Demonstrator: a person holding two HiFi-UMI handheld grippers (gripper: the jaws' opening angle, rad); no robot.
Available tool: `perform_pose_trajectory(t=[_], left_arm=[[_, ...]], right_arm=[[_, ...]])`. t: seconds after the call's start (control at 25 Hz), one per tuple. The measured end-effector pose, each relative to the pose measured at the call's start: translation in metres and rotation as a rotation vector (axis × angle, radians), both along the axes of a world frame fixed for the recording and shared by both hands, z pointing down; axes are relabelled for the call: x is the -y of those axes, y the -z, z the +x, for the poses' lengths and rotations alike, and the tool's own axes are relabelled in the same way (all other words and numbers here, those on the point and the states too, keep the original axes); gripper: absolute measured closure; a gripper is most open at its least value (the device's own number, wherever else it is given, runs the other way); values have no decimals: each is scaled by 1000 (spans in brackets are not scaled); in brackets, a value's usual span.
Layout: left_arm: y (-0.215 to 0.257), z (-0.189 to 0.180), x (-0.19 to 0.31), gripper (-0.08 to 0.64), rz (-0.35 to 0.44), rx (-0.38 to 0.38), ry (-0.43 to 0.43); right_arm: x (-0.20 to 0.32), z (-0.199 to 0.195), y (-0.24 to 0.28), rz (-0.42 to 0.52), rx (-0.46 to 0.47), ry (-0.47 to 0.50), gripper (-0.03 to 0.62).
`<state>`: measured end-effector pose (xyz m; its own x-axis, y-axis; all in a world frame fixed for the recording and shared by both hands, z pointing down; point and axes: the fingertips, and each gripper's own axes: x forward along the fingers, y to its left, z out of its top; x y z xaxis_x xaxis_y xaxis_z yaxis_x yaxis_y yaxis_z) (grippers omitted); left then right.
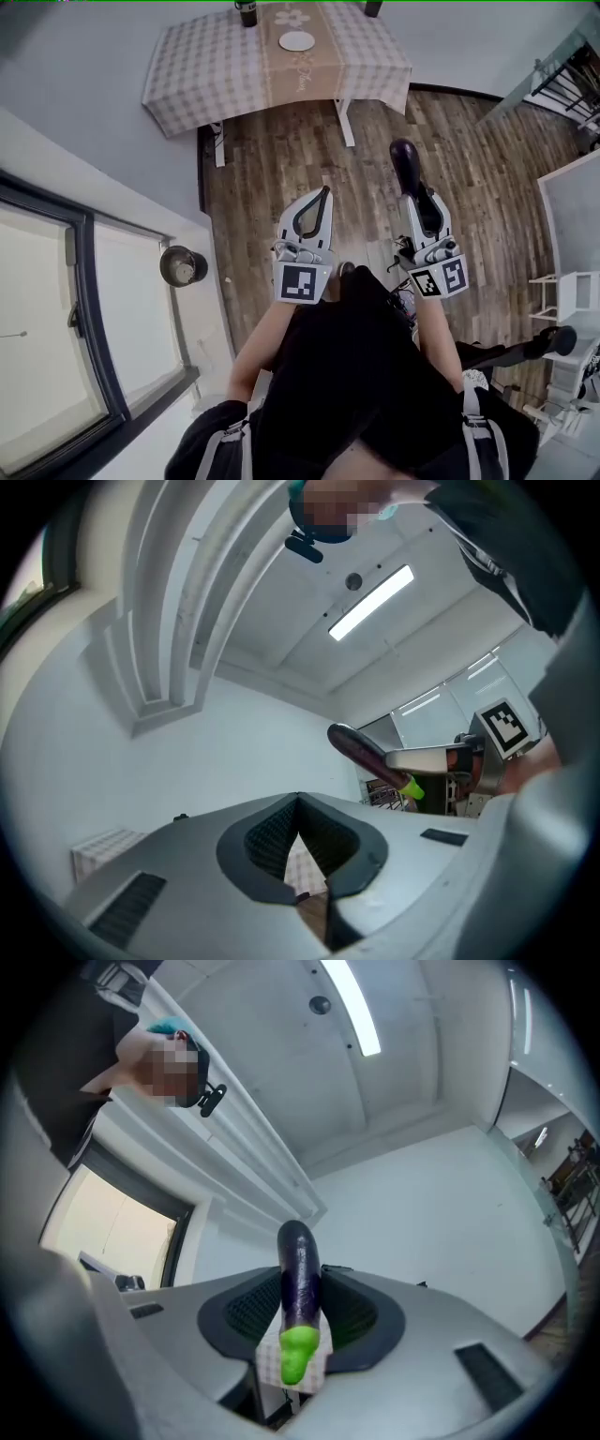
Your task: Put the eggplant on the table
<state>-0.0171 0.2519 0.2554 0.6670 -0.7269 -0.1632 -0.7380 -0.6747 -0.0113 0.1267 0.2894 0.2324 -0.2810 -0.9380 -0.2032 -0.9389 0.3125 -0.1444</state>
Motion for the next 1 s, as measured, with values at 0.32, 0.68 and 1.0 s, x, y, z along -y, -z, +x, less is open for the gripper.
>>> perform_pose_trajectory(t=[0.32,0.68,1.0], left_arm=[[-15,-29,62,558,-4,-34,29],[-67,-31,192,557,-5,35,117],[-69,0,85,557,-17,121,271]], right_arm=[[83,-7,0,48,-20,-1,451],[247,10,-52,91,14,47,451],[154,51,-53,148,66,168,451]])
